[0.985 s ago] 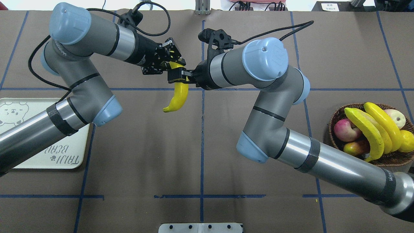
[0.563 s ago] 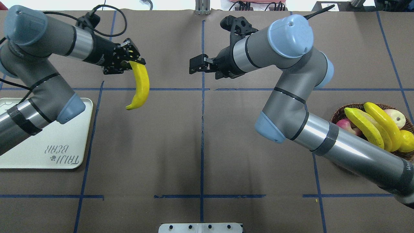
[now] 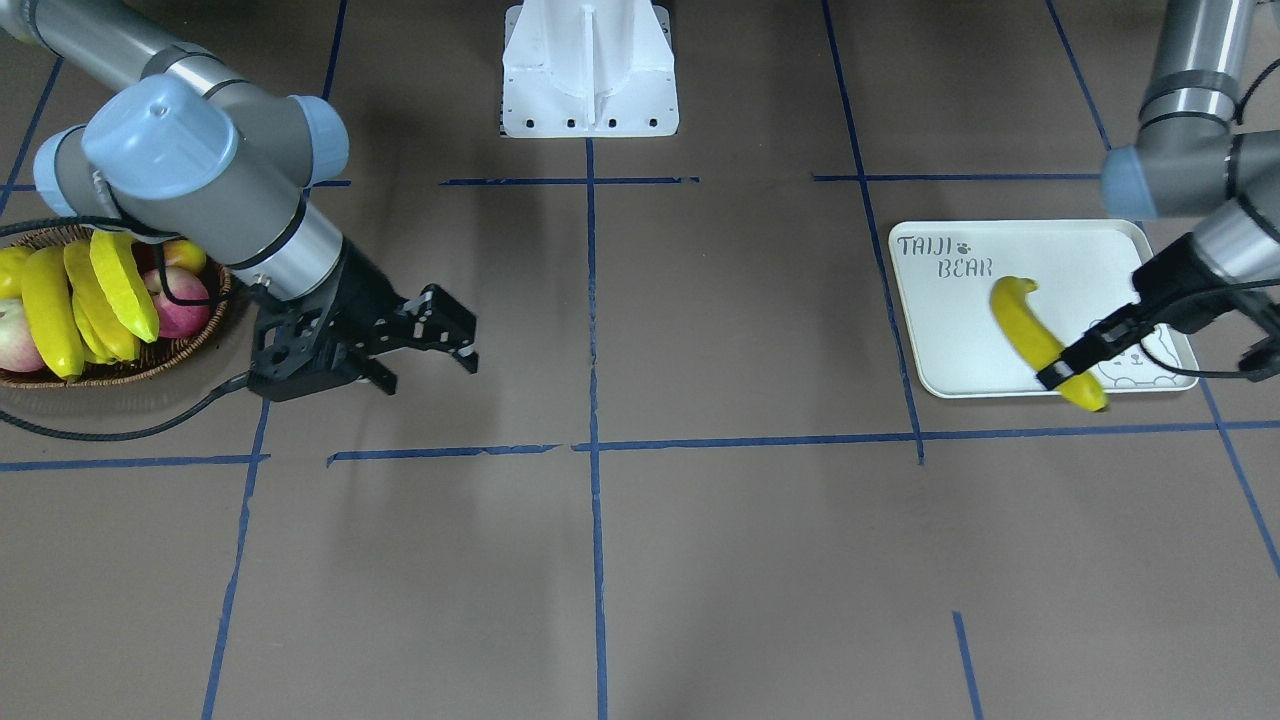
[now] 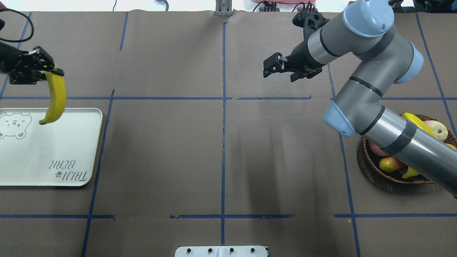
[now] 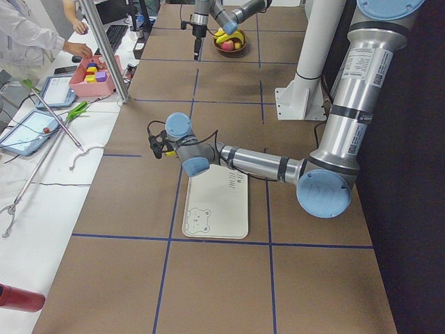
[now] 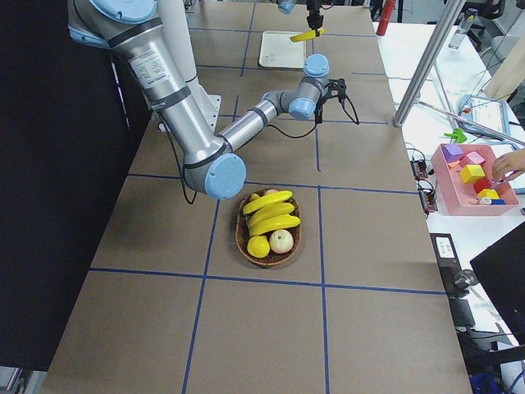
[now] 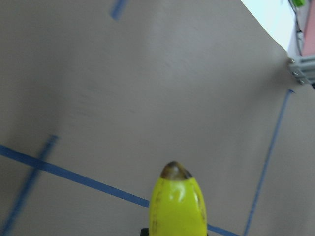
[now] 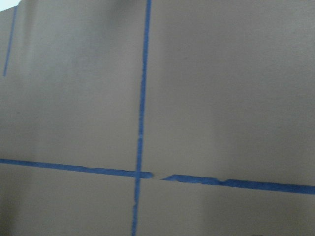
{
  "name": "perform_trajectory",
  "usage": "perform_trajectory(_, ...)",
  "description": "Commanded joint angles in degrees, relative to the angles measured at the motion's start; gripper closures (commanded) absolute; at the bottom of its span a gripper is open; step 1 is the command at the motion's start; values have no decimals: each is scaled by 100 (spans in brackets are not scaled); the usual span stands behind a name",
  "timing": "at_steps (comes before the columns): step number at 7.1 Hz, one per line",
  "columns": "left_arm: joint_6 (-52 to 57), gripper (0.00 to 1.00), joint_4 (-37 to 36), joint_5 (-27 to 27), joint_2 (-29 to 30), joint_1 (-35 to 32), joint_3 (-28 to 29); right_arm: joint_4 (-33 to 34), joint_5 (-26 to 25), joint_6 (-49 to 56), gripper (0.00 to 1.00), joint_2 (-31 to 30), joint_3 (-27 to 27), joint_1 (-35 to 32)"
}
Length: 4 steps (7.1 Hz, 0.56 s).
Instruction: Transfer all bananas from basket to plate
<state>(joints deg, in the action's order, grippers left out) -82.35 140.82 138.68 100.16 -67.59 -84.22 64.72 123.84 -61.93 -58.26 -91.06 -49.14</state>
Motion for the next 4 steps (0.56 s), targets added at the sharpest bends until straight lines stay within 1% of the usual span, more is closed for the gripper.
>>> perform_trajectory(1,500,100,-229,-86,-636,-122,237,1021,8,1292,0,-90,9,-280)
perform_trajectory(2,500,100,-248,-252,-820,-105,544,1243,35,1506,0,-89,-26,-350)
perform_trajectory(3,492,100,-248,-263,-848,-113,860,1262,70,1517,0,-107,-96,-395)
perform_trajectory(4,500,98,-266,-454,-849,-122,1150,1341,70,1517,0,-55,-114,-369)
